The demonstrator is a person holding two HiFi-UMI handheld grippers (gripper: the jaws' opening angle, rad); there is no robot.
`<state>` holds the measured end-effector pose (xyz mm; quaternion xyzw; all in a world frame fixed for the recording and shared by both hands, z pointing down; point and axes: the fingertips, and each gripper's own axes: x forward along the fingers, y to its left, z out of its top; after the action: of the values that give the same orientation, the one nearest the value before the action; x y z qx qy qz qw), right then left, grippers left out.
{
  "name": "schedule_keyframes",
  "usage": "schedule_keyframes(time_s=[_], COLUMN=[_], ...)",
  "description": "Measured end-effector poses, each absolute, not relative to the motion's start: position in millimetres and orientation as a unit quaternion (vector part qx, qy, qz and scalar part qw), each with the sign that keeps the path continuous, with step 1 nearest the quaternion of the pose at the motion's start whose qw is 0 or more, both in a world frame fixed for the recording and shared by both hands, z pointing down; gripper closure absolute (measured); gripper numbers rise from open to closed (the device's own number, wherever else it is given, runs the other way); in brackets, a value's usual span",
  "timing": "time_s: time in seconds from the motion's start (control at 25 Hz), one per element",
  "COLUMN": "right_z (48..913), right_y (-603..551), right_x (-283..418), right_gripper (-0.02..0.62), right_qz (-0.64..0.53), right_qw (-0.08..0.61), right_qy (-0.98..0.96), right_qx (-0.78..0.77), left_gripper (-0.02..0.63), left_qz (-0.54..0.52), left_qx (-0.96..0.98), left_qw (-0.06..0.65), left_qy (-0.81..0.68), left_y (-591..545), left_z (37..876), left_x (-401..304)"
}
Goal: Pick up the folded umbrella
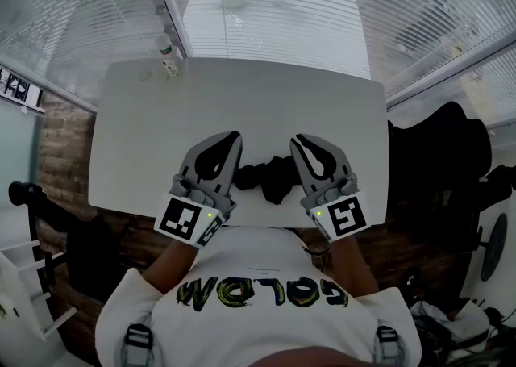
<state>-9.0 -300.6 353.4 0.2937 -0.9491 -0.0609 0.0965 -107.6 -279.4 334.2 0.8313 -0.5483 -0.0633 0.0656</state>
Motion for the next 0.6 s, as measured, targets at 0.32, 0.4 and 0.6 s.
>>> schedule_keyframes(time_s=[0.32, 0.4, 0.6], right_z=[418, 435, 477], right_y=[-286, -283, -272], right_x=[-39, -42, -50], right_gripper=[0.442, 0.421, 0.341], right_qz=[-0.073, -0.081, -0.095], right_qw=[0.206, 0.24, 0.312], right_qy=[-0.952, -0.948, -0.937], right_qx=[0.214, 0.193, 0.126], left_gripper=[0.595, 0.595, 0.595], left_qz=[-0.062, -0.063, -0.062], left_qx=[0.828, 0.827, 0.825], left_qw=[0.069, 0.069, 0.069], left_qy=[-0.553, -0.554, -0.558], left_y=[-278, -277, -274], left_z=[338, 338, 337], left_x=[-119, -120, -122])
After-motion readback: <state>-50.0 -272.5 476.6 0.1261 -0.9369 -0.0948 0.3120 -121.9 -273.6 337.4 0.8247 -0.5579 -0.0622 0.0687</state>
